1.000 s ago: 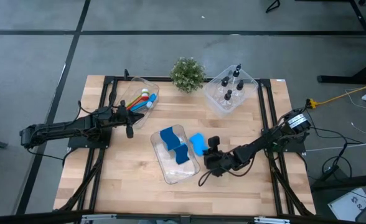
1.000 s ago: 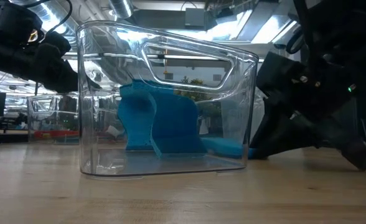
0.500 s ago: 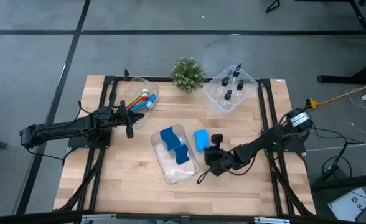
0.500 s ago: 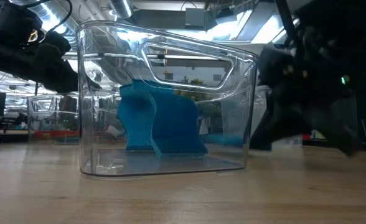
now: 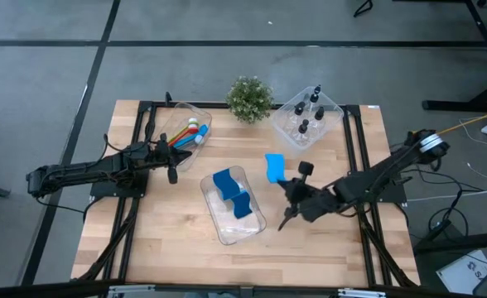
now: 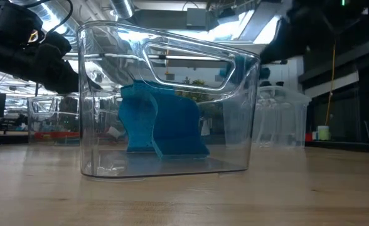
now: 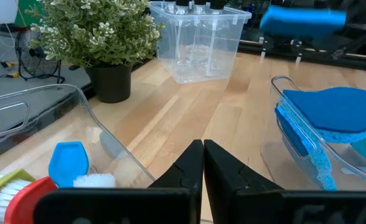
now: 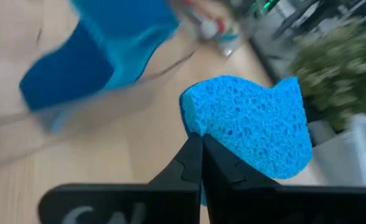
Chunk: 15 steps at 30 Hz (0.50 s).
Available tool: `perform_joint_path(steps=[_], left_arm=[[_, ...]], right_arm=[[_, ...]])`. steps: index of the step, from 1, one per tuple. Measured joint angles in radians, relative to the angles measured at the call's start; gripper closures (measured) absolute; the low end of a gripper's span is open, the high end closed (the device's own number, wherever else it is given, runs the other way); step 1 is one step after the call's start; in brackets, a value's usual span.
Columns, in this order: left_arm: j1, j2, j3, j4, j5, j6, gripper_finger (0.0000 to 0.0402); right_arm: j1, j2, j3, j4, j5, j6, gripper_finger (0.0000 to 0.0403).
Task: Pick & Place Kitchen Sink Supplies
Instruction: Put the sponge into the bottom transparent bin
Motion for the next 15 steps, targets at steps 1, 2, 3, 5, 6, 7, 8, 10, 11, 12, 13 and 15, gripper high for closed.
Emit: perform_joint_path(steps=[1, 2, 3, 5, 6, 7, 8, 10, 11, 12, 13, 15], left_arm=[[0.000, 0.000, 0.000, 0.000, 0.000, 0.000, 0.0395], [0.000, 0.000, 0.000, 0.000, 0.000, 0.000, 0.0395], [0.000, 0.000, 0.000, 0.000, 0.000, 0.000, 0.0394], [0.000, 0.000, 0.000, 0.000, 0.000, 0.000, 0.0392], [0.000, 0.000, 0.000, 0.000, 0.000, 0.000, 0.0391], [0.000, 0.000, 0.000, 0.000, 0.000, 0.000, 0.0390], [0.000, 0.000, 0.000, 0.000, 0.000, 0.000, 0.0389], [0.000, 0.000, 0.000, 0.000, 0.000, 0.000, 0.0389], [0.000, 0.000, 0.000, 0.000, 0.000, 0.000, 0.0389], [0.000, 0.000, 0.000, 0.000, 0.000, 0.000, 0.0390], [0.000, 0.000, 0.000, 0.000, 0.000, 0.000, 0.0391], [0.000, 0.000, 0.000, 0.000, 0.000, 0.000, 0.0393]], right_arm=[[0.000, -0.026, 0.000, 0.000, 0.012, -0.007, 0.0401], [-0.001, -0.052, 0.000, 0.001, 0.018, -0.017, 0.0401], [-0.001, -0.078, 0.000, 0.001, 0.018, -0.028, 0.0401], [-0.001, -0.119, 0.001, 0.003, 0.021, -0.052, 0.0401], [-0.001, -0.136, 0.001, 0.001, 0.021, -0.062, 0.0401], [0.000, -0.151, 0.001, 0.002, 0.021, -0.068, 0.0401], [0.000, -0.158, 0.001, 0.010, 0.027, -0.071, 0.0401], [0.000, -0.161, 0.001, 0.022, 0.055, -0.083, 0.0402], [0.000, -0.156, 0.001, 0.022, 0.058, -0.092, 0.0402], [0.000, -0.148, 0.001, 0.025, 0.057, -0.094, 0.0402], [0.000, -0.140, 0.001, 0.029, 0.051, -0.093, 0.0402], [0.000, -0.124, 0.001, 0.046, 0.044, -0.099, 0.0402]])
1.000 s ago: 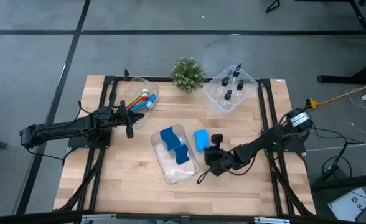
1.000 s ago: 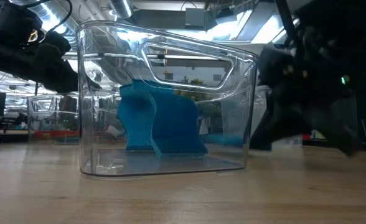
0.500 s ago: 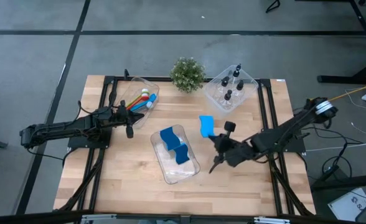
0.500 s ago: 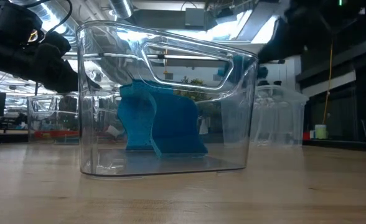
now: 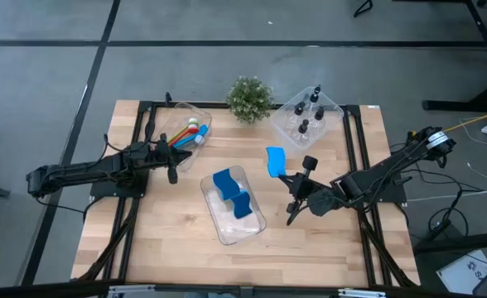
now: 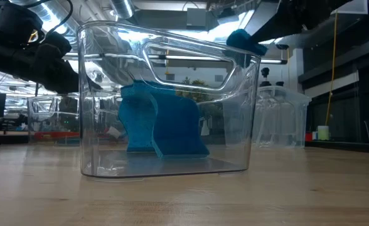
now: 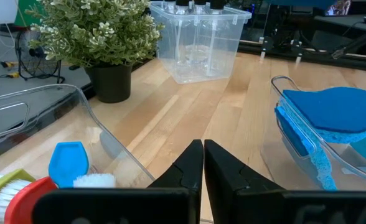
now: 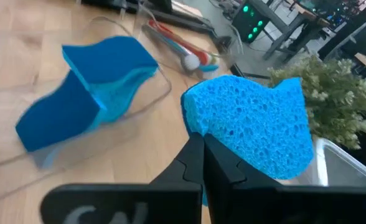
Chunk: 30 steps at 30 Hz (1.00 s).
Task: Pick & Place Kitchen Sink Supplies
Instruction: Put the sponge into the bottom transparent bin
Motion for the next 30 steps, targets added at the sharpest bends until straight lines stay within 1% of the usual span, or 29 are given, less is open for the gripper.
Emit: perform_joint_path(steps=[2, 5, 11, 15, 19, 21, 23, 30], left_arm=[[0.000, 0.000, 0.000, 0.000, 0.000, 0.000, 0.0395], [0.000, 0.000, 0.000, 0.000, 0.000, 0.000, 0.0395], [0.000, 0.000, 0.000, 0.000, 0.000, 0.000, 0.0391], [0.000, 0.000, 0.000, 0.000, 0.000, 0.000, 0.0389], [0.000, 0.000, 0.000, 0.000, 0.000, 0.000, 0.0392], [0.000, 0.000, 0.000, 0.000, 0.000, 0.000, 0.0394], [0.000, 0.000, 0.000, 0.000, 0.000, 0.000, 0.0395], [0.000, 0.000, 0.000, 0.000, 0.000, 0.000, 0.0391]], right_arm=[[0.000, 0.011, 0.000, 0.051, -0.001, -0.025, 0.0402], [0.000, 0.027, 0.000, 0.172, -0.016, -0.087, 0.0402], [-0.023, 0.076, 0.000, 0.386, -0.167, -0.208, 0.0402], [-0.043, 0.112, 0.000, 0.477, -0.230, -0.261, 0.0402], [-0.060, 0.154, 0.052, 0.473, -0.272, -0.260, 0.0402], [-0.065, 0.195, 0.092, 0.470, -0.296, -0.271, 0.0402], [-0.065, 0.247, 0.140, 0.451, -0.297, -0.300, 0.0402], [-0.064, 0.408, 0.354, 0.234, -0.299, -0.361, 0.0402]])
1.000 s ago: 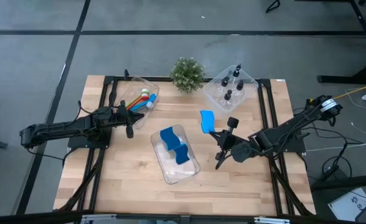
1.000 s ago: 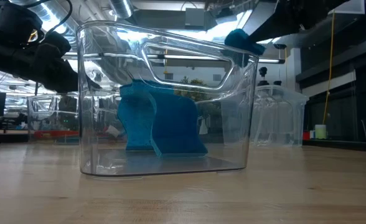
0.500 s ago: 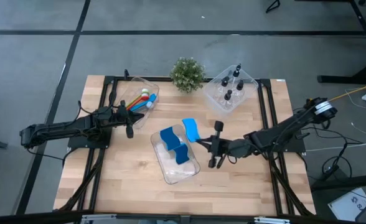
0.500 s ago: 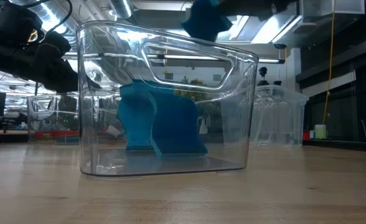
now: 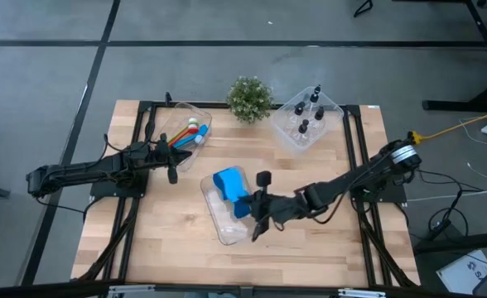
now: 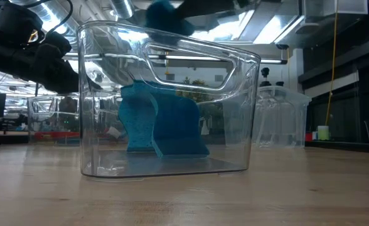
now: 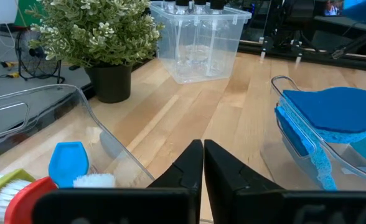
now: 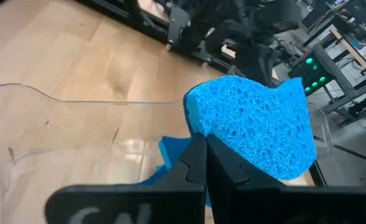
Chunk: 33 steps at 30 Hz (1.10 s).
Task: Pick & Place Kitchen Sink Supplies
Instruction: Put the sponge into the bottom transparent bin
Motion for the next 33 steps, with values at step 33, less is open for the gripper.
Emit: perform_joint_path(steps=[33], left_arm=[[0.000, 0.000, 0.000, 0.000, 0.000, 0.000, 0.0396]], right_arm=[[-0.064, 0.176, 0.187, -0.267, -0.091, 0.050, 0.0396]])
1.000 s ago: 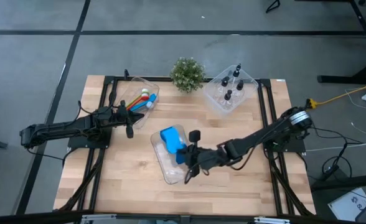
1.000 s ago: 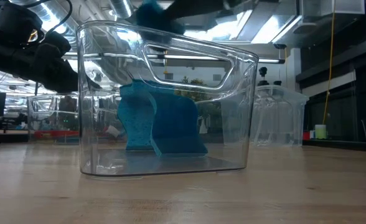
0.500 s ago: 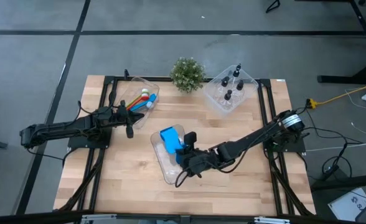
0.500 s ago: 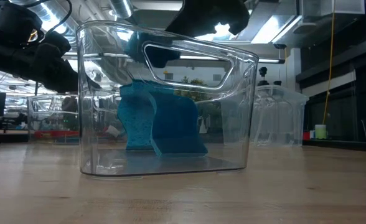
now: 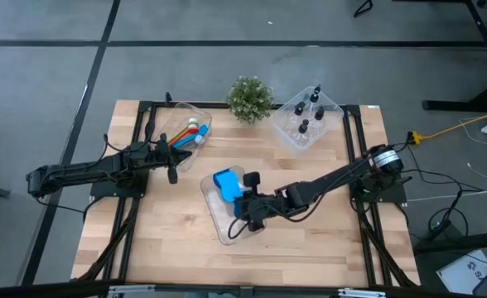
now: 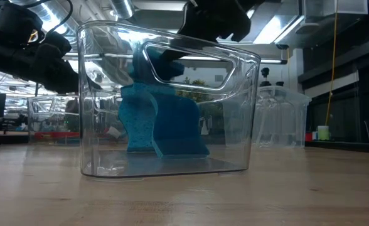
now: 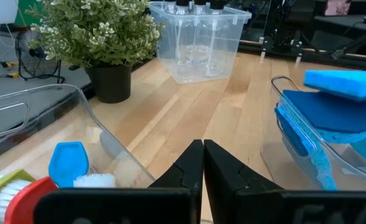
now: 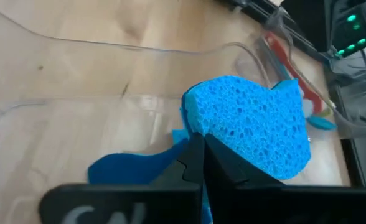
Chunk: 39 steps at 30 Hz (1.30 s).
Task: Pick & Place Kitchen Sink Supplies
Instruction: Put the sponge into the bottom transparent bin, then return to Home Position
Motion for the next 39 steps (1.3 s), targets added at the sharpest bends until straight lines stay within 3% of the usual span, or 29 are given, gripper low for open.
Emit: perform_joint_path(steps=[11, 21, 31, 39], left_arm=[[0.000, 0.000, 0.000, 0.000, 0.000, 0.000, 0.0395], [0.000, 0.000, 0.000, 0.000, 0.000, 0.000, 0.0390], [0.000, 0.000, 0.000, 0.000, 0.000, 0.000, 0.0393], [0.000, 0.000, 0.000, 0.000, 0.000, 0.000, 0.0389]], right_arm=[[-0.013, 0.000, 0.000, 0.000, -0.007, 0.007, 0.0392], [-0.014, 0.000, 0.000, -0.015, -0.005, 0.043, 0.0347], [-0.001, -0.029, -0.001, -0.073, -0.002, 0.049, 0.0269], [0.049, -0.107, -0.001, -0.144, 0.037, 0.077, 0.0257]])
